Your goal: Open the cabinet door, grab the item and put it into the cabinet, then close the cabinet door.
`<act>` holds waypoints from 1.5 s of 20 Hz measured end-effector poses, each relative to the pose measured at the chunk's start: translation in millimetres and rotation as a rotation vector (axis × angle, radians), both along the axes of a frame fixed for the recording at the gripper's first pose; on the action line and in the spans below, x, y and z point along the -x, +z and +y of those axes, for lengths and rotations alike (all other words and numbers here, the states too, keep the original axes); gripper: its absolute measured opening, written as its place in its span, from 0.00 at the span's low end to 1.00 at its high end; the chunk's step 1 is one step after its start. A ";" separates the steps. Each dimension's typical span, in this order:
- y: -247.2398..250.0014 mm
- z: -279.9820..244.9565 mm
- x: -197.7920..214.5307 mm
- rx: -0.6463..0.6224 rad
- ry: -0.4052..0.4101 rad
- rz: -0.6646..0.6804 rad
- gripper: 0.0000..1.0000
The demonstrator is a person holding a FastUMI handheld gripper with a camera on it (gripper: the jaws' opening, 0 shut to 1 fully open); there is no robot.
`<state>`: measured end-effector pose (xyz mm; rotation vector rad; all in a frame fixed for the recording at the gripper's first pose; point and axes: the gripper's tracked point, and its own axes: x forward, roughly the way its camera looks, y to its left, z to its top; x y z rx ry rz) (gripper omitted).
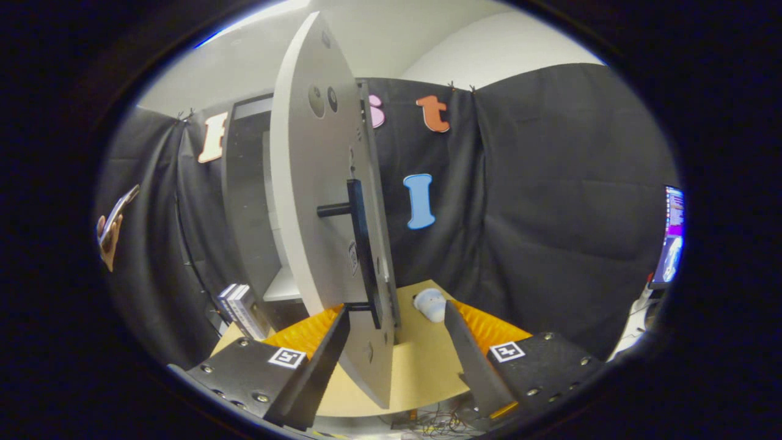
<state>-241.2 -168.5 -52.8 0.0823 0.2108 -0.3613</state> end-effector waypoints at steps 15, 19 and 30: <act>-15.4 75.6 -62.4 -0.067 0.233 0.017 0.94; -21.5 95.5 -86.1 -0.080 0.290 0.020 0.94; -29.6 156.1 -155.4 -0.064 0.449 0.022 0.95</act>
